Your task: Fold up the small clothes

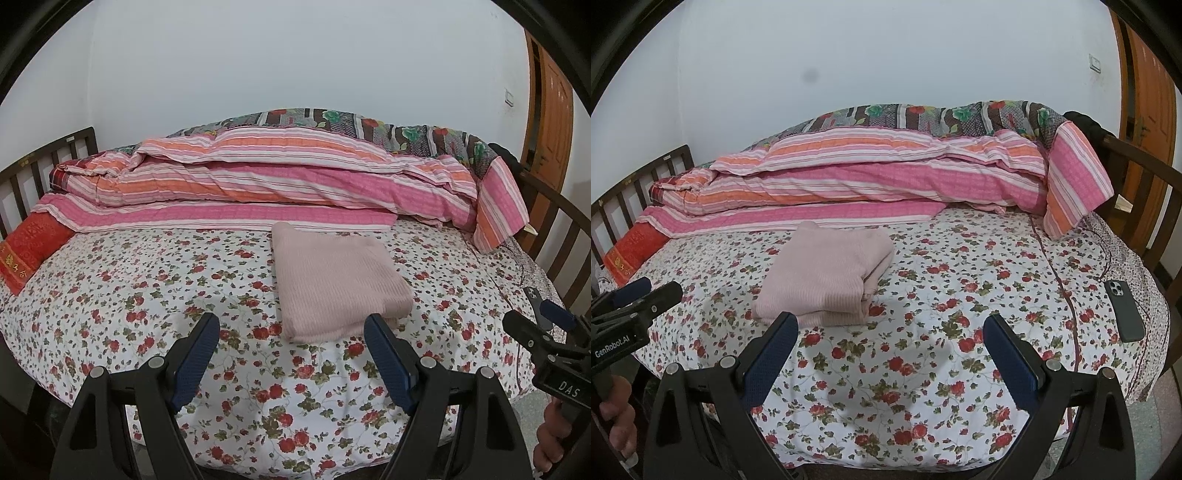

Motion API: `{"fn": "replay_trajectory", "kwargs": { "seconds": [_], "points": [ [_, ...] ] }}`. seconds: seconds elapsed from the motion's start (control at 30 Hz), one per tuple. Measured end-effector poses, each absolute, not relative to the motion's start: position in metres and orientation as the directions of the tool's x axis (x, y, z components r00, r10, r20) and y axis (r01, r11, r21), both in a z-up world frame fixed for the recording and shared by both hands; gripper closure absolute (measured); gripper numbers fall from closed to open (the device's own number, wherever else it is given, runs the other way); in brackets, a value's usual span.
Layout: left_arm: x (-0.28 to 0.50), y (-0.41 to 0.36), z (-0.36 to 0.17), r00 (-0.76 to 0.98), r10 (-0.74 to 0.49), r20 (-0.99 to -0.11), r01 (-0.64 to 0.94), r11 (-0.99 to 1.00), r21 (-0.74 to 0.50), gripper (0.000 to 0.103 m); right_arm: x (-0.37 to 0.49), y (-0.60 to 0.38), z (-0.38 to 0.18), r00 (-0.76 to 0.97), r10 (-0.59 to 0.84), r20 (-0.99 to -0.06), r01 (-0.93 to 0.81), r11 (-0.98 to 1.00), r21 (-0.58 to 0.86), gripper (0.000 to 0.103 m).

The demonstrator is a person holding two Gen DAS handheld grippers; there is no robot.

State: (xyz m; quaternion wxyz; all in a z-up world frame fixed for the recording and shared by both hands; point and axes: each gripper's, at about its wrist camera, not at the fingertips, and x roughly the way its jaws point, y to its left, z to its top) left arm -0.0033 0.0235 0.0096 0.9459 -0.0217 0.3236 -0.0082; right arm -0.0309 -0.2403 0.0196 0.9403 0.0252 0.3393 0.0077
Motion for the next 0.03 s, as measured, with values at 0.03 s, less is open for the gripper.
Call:
{"fn": "replay_trajectory", "kwargs": {
  "seconds": [0.03],
  "points": [
    [-0.0025,0.0224,0.009,0.788,-0.035,-0.614,0.008,0.999,-0.047,0.024,-0.0304,-0.2405,0.0194,0.77,0.032,-0.637,0.004,0.999,0.054,0.004]
  ]
}}
